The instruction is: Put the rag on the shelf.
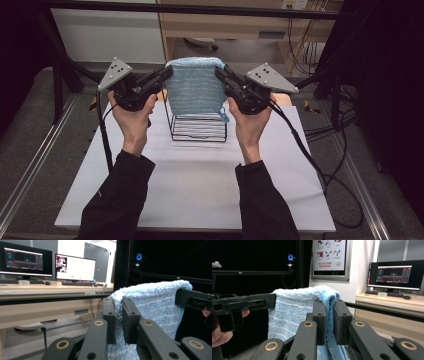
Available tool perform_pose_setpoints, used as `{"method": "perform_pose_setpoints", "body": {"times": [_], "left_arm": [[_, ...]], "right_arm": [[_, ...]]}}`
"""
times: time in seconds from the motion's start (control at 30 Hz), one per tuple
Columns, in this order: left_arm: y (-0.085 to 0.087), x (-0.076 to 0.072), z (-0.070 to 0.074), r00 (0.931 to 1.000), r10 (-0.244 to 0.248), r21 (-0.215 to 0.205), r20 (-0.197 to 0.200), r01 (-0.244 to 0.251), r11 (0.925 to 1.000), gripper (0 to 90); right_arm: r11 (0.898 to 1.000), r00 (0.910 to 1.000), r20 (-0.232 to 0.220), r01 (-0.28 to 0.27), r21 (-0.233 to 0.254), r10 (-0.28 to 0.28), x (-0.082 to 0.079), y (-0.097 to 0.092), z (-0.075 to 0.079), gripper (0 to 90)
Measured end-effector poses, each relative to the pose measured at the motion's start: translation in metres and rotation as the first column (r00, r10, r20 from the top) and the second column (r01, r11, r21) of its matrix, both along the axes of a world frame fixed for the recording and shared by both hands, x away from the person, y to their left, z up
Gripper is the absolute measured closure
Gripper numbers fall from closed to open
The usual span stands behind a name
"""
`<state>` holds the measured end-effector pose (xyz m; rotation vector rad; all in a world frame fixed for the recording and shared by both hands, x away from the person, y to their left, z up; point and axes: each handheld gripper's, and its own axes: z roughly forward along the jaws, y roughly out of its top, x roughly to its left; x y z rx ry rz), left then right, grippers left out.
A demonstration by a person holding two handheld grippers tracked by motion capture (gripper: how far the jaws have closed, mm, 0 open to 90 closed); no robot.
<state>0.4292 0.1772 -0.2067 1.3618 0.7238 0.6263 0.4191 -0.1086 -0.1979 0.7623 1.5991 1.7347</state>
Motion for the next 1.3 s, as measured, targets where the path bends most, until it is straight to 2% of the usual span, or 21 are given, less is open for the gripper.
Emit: {"method": "perform_pose_setpoints", "body": {"times": [0.63,0.93,1.13,1.3], "left_arm": [[0.006,0.014,0.037,0.9987,0.022,-0.034,0.046,-0.020,0.9992,82.4],[0.007,0.019,0.053,0.9979,0.031,-0.041,0.057,-0.029,0.9988,82.4],[0.006,0.023,0.064,0.9959,0.039,-0.046,0.082,-0.035,0.9983,82.4],[0.004,0.029,0.071,0.9956,0.044,-0.050,0.083,-0.040,0.9979,82.4]], "right_arm": [[1.000,0.9985,0.055,0.007,0.008,-0.007,0.016,0.009,0.039,81.9],[1.000,0.9976,0.070,-0.001,0.018,-0.001,0.023,0.010,0.050,82.0],[1.000,0.9962,0.087,0.001,0.030,-0.004,0.028,0.010,0.061,82.0],[0.999,0.9964,0.084,0.006,0.038,-0.009,0.034,0.010,0.067,82.0]]}}
